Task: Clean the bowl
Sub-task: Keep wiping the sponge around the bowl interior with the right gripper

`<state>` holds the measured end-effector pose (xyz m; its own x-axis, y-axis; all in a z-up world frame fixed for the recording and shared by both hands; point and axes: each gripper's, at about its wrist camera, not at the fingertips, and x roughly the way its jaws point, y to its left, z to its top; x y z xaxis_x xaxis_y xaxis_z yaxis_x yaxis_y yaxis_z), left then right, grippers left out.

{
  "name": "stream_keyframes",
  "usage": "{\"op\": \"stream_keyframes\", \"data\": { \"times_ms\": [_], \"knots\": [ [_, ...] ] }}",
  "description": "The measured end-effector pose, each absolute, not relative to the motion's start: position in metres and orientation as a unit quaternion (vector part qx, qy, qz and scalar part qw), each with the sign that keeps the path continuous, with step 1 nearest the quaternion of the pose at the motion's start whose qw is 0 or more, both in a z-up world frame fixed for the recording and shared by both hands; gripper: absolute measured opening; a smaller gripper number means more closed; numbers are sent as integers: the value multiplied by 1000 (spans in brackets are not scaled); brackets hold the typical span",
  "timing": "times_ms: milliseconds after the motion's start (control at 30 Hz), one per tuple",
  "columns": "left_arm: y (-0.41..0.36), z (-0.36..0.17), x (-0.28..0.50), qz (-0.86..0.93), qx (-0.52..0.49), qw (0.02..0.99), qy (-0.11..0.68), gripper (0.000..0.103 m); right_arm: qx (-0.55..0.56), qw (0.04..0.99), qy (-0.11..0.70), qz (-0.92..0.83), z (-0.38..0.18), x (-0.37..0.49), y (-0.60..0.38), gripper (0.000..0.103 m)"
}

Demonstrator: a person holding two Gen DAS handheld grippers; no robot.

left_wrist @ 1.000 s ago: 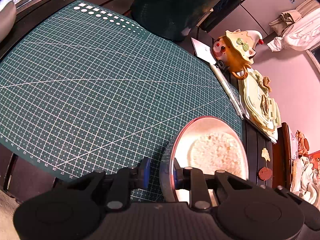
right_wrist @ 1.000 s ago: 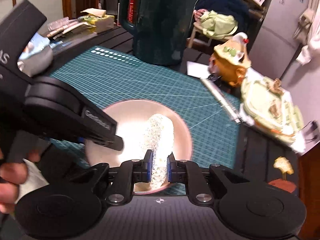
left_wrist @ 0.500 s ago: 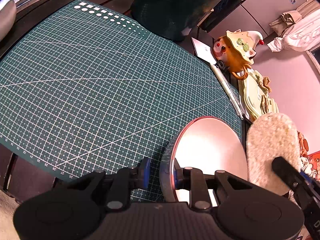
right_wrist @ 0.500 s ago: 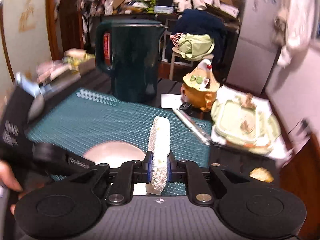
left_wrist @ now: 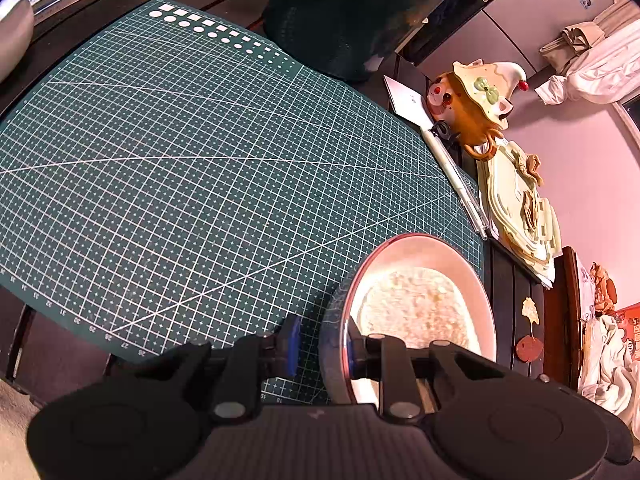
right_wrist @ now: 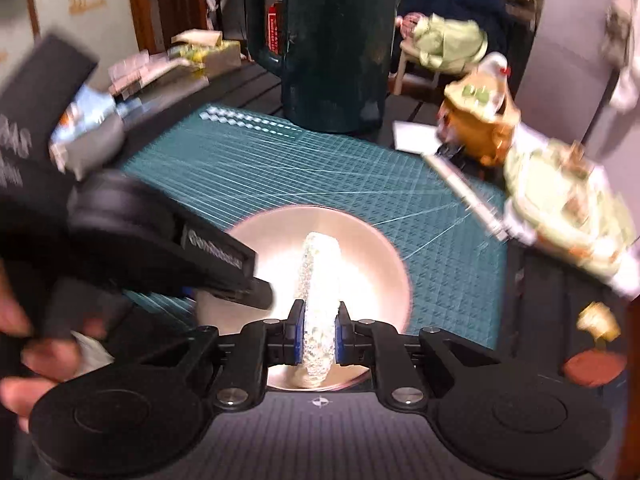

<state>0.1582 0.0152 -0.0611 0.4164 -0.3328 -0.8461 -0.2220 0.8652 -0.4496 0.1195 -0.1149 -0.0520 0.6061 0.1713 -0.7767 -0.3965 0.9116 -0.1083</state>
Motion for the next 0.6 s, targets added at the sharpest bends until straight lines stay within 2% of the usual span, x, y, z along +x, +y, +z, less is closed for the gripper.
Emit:
{"op": "stream_keyframes", "data": {
  "times_ms": [233,467,600],
  "knots": [
    [15,-61,160,-34,-257,801,539,22,-171,905,370,120,-37,115,-122,12],
    [15,-61,161,-34,-258,801,540,22,-84,920,355,141,-5,116,-152,13],
    [16,-61,161,-34,-258,801,539,22,-48,904,383,186,-17,120,-148,13]
  ]
}}
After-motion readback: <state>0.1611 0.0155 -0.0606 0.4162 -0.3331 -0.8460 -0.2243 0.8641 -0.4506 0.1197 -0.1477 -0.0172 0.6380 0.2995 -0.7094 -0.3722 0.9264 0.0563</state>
